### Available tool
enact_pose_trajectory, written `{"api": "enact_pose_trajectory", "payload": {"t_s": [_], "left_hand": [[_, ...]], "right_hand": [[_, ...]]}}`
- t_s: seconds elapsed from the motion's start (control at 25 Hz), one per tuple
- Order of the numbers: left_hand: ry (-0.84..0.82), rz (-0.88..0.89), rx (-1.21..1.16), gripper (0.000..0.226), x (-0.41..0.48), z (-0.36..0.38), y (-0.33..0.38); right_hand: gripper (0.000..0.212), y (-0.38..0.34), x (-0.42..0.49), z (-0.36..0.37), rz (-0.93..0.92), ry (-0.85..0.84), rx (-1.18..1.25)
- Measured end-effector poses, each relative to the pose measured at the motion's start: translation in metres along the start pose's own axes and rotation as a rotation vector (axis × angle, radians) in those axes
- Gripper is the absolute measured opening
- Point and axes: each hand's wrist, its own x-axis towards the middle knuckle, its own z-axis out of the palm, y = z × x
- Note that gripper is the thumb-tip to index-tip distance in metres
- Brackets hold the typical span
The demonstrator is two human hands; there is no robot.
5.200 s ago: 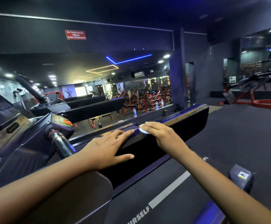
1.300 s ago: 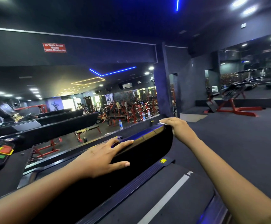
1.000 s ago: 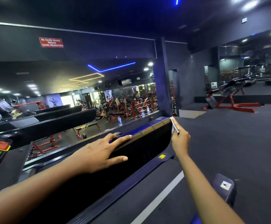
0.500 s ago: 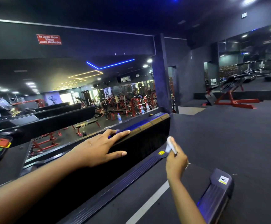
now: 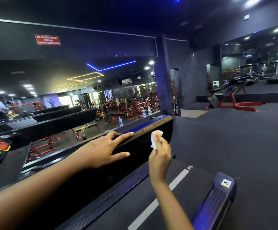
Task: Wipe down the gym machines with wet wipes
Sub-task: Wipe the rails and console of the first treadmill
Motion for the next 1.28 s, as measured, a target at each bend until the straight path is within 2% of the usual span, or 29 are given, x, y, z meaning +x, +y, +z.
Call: {"api": "enact_pose_trajectory", "payload": {"t_s": [0.16, 0.32, 0.4, 0.52, 0.68, 0.76, 0.88, 1.0, 1.08, 1.28], "left_hand": [[0.026, 0.011, -0.063, 0.078, 0.0, 0.004, -0.004], [0.014, 0.011, -0.013, 0.079, 0.0, 0.002, 0.0], [0.002, 0.001, 0.02, 0.082, 0.001, 0.001, -0.001], [-0.019, 0.017, 0.031, 0.078, 0.002, 0.002, -0.003], [0.001, -0.014, 0.038, 0.07, 0.004, 0.003, -0.003], [-0.002, -0.015, 0.041, 0.069, 0.004, 0.003, -0.002], [-0.003, 0.01, 0.042, 0.07, 0.003, 0.002, -0.004], [0.01, 0.037, 0.013, 0.08, 0.004, 0.004, -0.006], [0.015, 0.046, -0.001, 0.086, 0.004, 0.006, -0.008], [0.005, 0.024, -0.008, 0.103, 0.005, 0.005, -0.008]], "right_hand": [[0.05, -0.011, -0.013, -0.023, -0.081, -0.093, 0.089], [0.035, 0.015, 0.055, -0.019, 0.252, -0.018, 0.113], [0.031, 0.017, 0.066, -0.007, 0.33, -0.033, 0.116], [0.04, -0.002, 0.039, 0.005, 0.153, -0.02, -0.012], [0.041, -0.037, -0.012, -0.005, -0.15, -0.068, 0.028], [0.044, -0.03, -0.006, -0.012, -0.204, -0.091, 0.034], [0.039, 0.011, 0.045, -0.012, -0.042, -0.014, -0.036], [0.04, 0.047, 0.074, -0.008, -0.039, -0.1, -0.086], [0.041, 0.055, 0.065, -0.006, -0.028, -0.118, -0.052], [0.05, 0.043, 0.0, -0.003, 0.167, -0.009, 0.05]]}}
